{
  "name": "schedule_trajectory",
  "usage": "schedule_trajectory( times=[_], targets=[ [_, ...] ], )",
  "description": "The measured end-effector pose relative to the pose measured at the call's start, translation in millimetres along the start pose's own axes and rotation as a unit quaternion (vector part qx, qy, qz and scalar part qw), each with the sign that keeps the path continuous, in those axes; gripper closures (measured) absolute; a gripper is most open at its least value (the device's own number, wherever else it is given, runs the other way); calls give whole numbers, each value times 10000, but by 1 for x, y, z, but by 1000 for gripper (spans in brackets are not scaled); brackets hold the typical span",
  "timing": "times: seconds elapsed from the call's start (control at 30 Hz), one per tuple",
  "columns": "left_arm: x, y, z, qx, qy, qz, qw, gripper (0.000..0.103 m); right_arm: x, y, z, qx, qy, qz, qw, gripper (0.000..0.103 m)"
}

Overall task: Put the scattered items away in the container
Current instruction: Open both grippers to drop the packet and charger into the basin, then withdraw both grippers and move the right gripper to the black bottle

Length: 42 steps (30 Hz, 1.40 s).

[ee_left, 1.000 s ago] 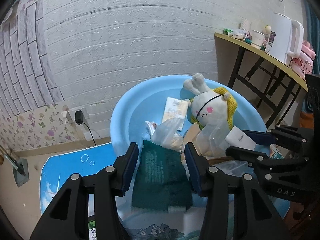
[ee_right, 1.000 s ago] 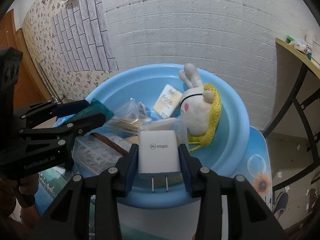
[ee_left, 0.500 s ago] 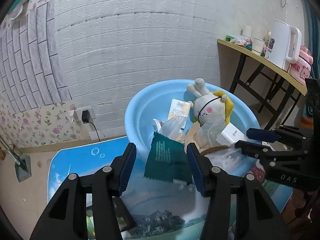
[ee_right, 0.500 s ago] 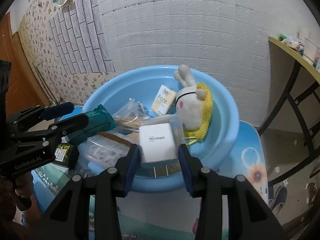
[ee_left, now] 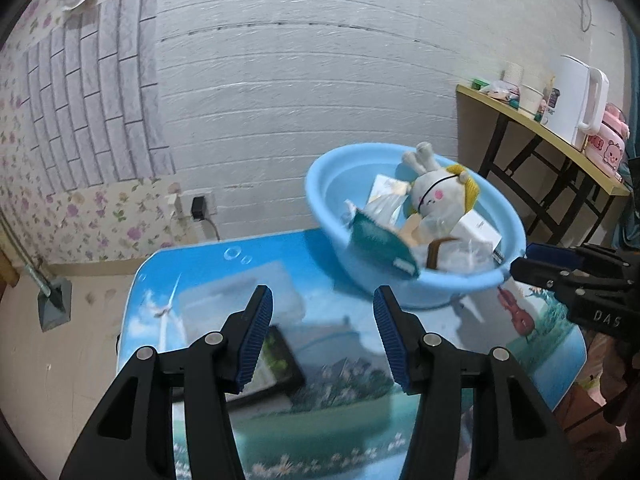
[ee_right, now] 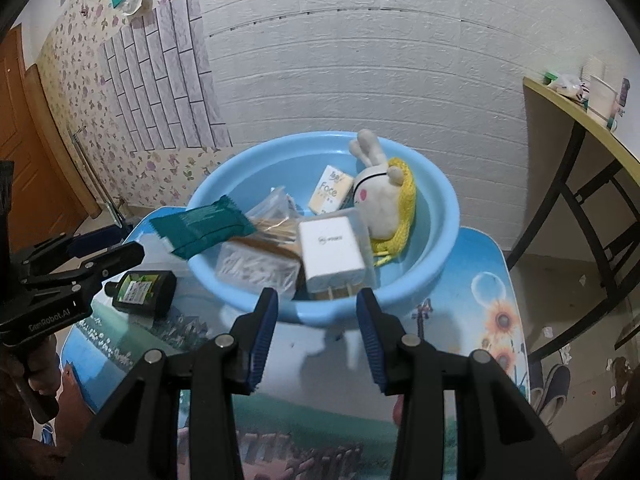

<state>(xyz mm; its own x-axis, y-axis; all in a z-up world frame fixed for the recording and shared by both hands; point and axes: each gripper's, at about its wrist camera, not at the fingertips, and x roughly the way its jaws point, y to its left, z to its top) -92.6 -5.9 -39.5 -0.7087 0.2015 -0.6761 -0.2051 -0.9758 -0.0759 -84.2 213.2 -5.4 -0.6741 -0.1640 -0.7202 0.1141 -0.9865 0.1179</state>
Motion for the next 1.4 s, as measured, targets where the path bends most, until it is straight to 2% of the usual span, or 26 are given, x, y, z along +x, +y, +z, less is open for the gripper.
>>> schedule_trajectory(
  times=[0.07, 0.2, 0.4, 0.53, 0.73, 0.87, 1.07, 1.13, 1.2, 1.27, 1.4],
  targets=[
    [-4, 6, -8, -79, 22, 63, 9999, 43, -2, 4, -2, 10, 6, 39, 10000, 63],
    [-9, 20, -22, -216, 98, 170, 9996, 41, -4, 22, -8, -130, 4, 178, 9998, 63],
    [-12, 40, -42, -397, 237, 376, 9982, 32, 1, 47, -15, -253, 140, 526, 9982, 62],
    [-12, 53, -51, -520, 305, 513, 9969, 25, 7, 58, -19, -361, 233, 596, 9973, 52],
    [-10, 73, -66, -701, 420, 593, 9949, 24, 18, 72, -21, -428, 357, 714, 9959, 49],
    [-5, 86, -76, -801, 566, 616, 9933, 24, 26, 82, -22, -440, 442, 790, 9949, 37],
    [-2, 101, -82, -858, 627, 637, 9923, 24, 42, 101, -22, -506, 617, 929, 9925, 33],
    [-2, 108, -84, -878, 612, 614, 9924, 24, 47, 109, -22, -546, 663, 1114, 9901, 31],
    [-2, 112, -85, -848, 606, 592, 9928, 24, 53, 121, -22, -638, 720, 1310, 9867, 26],
    [-1, 118, -86, -824, 612, 640, 9927, 24, 60, 135, -23, -801, 827, 1361, 9840, 13],
    [-3, 132, -90, -890, 587, 648, 9922, 24, 76, 154, -23, -943, 981, 1317, 9819, 6]
  ],
)
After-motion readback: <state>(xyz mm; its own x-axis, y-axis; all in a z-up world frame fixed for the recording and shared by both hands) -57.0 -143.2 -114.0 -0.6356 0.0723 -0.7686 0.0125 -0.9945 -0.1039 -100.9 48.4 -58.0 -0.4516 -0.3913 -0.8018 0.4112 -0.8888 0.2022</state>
